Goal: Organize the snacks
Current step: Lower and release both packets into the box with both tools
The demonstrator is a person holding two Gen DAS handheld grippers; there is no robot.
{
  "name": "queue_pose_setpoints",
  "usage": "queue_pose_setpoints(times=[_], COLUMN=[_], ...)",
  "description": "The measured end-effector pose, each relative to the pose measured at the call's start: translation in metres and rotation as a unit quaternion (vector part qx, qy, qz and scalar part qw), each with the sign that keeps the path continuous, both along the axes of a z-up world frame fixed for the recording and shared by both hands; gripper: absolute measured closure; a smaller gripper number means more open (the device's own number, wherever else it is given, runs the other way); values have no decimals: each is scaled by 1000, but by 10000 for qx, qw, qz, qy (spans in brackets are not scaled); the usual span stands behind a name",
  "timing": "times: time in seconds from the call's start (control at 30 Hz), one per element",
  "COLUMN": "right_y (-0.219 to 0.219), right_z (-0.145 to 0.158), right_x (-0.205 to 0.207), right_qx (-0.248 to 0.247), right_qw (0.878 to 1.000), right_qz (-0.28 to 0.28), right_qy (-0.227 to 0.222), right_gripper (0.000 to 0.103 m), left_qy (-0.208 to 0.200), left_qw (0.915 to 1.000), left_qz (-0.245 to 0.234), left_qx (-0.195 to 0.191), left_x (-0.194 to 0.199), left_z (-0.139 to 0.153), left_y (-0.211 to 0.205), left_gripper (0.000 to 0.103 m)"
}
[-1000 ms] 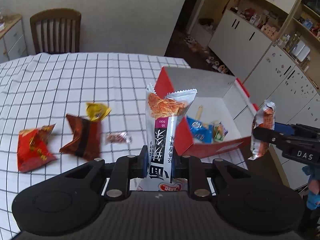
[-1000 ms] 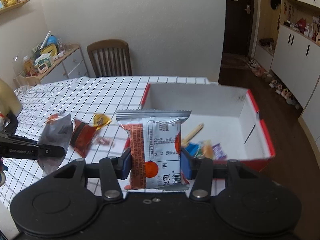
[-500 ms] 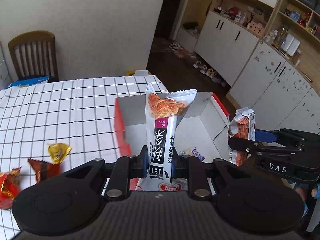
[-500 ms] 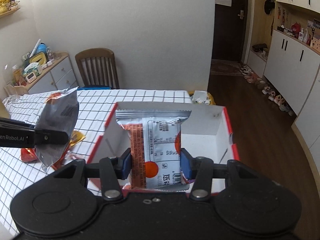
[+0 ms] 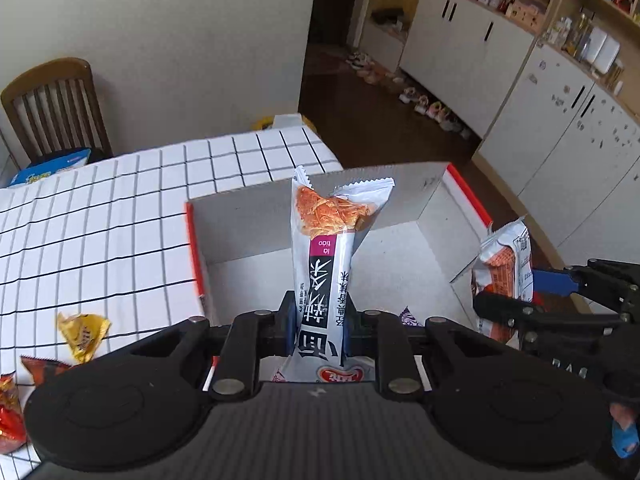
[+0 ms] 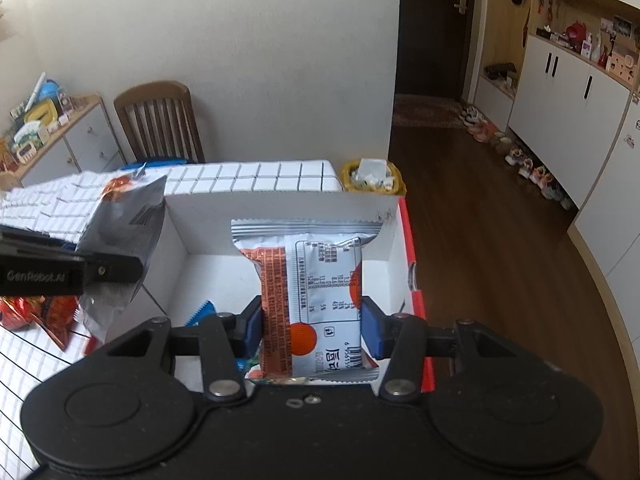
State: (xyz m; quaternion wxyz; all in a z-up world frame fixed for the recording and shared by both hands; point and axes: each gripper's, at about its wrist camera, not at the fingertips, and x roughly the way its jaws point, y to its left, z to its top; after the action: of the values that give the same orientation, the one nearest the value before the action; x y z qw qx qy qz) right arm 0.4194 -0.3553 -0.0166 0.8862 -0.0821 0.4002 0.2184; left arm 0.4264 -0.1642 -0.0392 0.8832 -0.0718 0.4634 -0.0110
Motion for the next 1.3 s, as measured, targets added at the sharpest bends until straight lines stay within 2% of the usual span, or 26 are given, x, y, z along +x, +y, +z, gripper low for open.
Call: queue_pose_setpoints(times=[0.13, 0.43, 0.8, 0.93, 1.13, 1.3], right_y=[1, 6, 13, 14, 12, 8], right_z=[-13, -34, -57, -61, -60, -56], right_x=[10, 25, 37, 37, 35, 33], right_qx=[-162, -323, -641, -639, -590, -526], right_qw=[9998, 9987, 9959, 9956, 9960, 9966], right_qz=[2, 9, 98, 113, 135, 109], right_qy=[118, 389, 625, 672, 655, 619], right_gripper=[56, 56, 55, 54, 48, 43], left_qy=[154, 548, 874, 858, 879, 738], left_qw=[9998, 9980, 9952, 9946, 9951, 9968], left_qz=[56, -149, -133, -68, 18, 87], left_qx=[-68, 266, 417, 586, 460, 290], left_x=[18, 44, 58, 58, 57, 52], left_z=[-11, -37, -56, -59, -58, -48], left_y=[-3, -22, -32, -33, -29, -26], left_gripper=[83, 83, 83, 83, 83, 77])
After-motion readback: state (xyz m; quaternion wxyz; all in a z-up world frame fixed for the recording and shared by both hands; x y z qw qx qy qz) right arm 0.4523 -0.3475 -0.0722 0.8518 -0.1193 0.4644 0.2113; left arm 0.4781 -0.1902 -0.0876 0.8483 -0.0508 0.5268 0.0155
